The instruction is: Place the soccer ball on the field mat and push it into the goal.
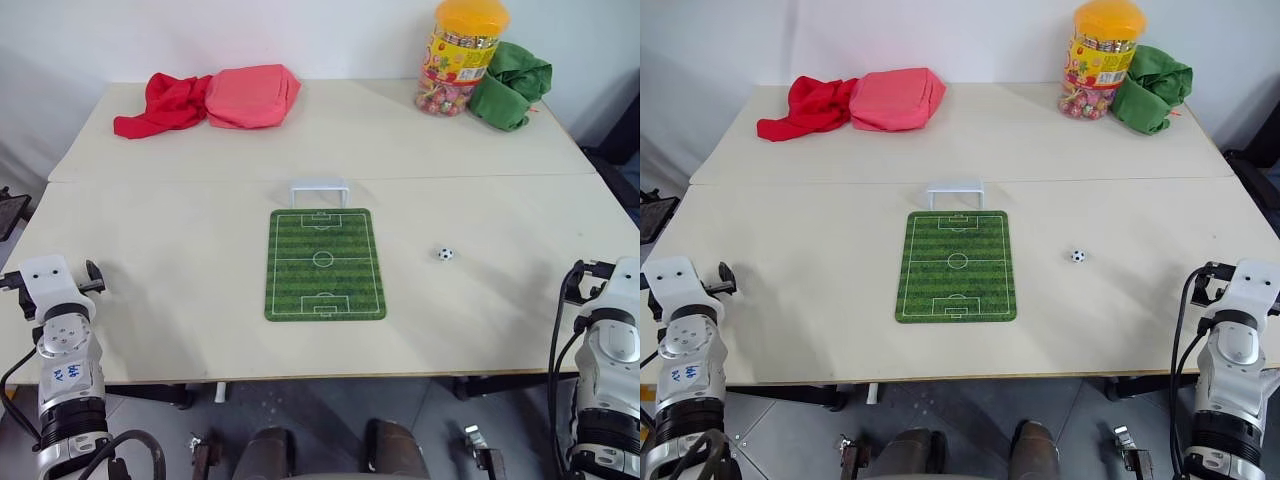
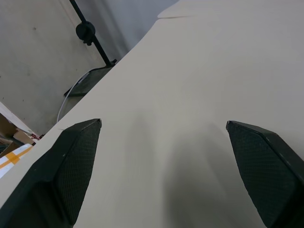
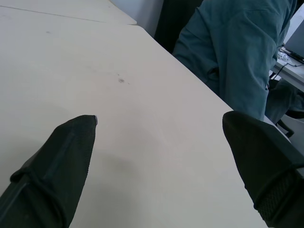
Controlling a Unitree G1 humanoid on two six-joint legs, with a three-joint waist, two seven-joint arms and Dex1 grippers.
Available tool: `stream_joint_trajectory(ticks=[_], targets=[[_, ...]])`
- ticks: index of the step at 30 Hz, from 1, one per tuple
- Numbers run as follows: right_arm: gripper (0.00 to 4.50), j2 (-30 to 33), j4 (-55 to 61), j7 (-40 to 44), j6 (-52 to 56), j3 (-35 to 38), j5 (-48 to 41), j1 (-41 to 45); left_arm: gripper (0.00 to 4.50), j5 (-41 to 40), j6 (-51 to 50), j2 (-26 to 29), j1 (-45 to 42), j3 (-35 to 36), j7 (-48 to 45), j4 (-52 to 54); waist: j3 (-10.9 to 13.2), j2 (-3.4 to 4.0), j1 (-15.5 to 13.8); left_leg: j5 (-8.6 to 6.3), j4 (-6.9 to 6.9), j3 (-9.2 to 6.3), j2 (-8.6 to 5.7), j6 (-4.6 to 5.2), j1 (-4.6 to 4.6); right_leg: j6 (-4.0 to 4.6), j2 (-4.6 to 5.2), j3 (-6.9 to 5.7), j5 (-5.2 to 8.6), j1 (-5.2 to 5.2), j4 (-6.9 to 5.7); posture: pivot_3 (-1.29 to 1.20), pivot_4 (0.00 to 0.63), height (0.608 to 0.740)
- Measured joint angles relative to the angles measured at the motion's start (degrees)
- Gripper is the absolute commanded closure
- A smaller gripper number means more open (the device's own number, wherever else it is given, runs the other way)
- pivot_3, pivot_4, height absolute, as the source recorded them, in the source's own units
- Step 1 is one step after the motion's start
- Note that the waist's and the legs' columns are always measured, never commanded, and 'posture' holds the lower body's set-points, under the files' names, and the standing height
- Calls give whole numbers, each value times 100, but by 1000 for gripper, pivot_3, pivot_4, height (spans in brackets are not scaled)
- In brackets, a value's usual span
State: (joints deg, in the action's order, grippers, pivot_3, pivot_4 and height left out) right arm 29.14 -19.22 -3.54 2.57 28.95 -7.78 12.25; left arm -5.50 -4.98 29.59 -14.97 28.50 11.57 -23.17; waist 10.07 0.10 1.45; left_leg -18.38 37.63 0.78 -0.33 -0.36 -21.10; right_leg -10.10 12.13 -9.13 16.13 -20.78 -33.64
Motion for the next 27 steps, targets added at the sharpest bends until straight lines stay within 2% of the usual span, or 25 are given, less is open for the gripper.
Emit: stream_joint_trajectory(ticks=[7,13,15,20,27], targets=[[44,59,47,161,52,-14,-4,-16,0,-129,-51,14,-2,28,-253,11,0,0,0,0,0,0,0,0,-1,0,0,0,0,0,0,0,150,740],[44,503,717,1184,466,-236,-269,30,0,-254,28,559,-84,-72,-1272,-119,0,0,9,0,0,3,2,0,-1,0,-3,1,0,-4,-1,0,150,740],[44,758,1133,1912,809,-605,-510,161,0,-466,154,818,-146,-256,-2242,-200,1,1,19,0,0,11,3,0,-1,1,-3,8,0,-11,-5,0,150,740],[44,1017,1625,3161,1172,-1447,-746,765,0,-1084,655,887,-235,-530,-4301,-291,2,-2,10,0,2,11,5,0,-9,2,-6,6,-1,-17,-5,0,150,740],[44,1103,901,4503,1073,-2530,-591,1576,0,-2256,1379,984,-303,-515,-7590,-483,3,-4,2,-1,4,15,5,1,-18,2,-6,4,-1,-23,-4,0,150,740]])
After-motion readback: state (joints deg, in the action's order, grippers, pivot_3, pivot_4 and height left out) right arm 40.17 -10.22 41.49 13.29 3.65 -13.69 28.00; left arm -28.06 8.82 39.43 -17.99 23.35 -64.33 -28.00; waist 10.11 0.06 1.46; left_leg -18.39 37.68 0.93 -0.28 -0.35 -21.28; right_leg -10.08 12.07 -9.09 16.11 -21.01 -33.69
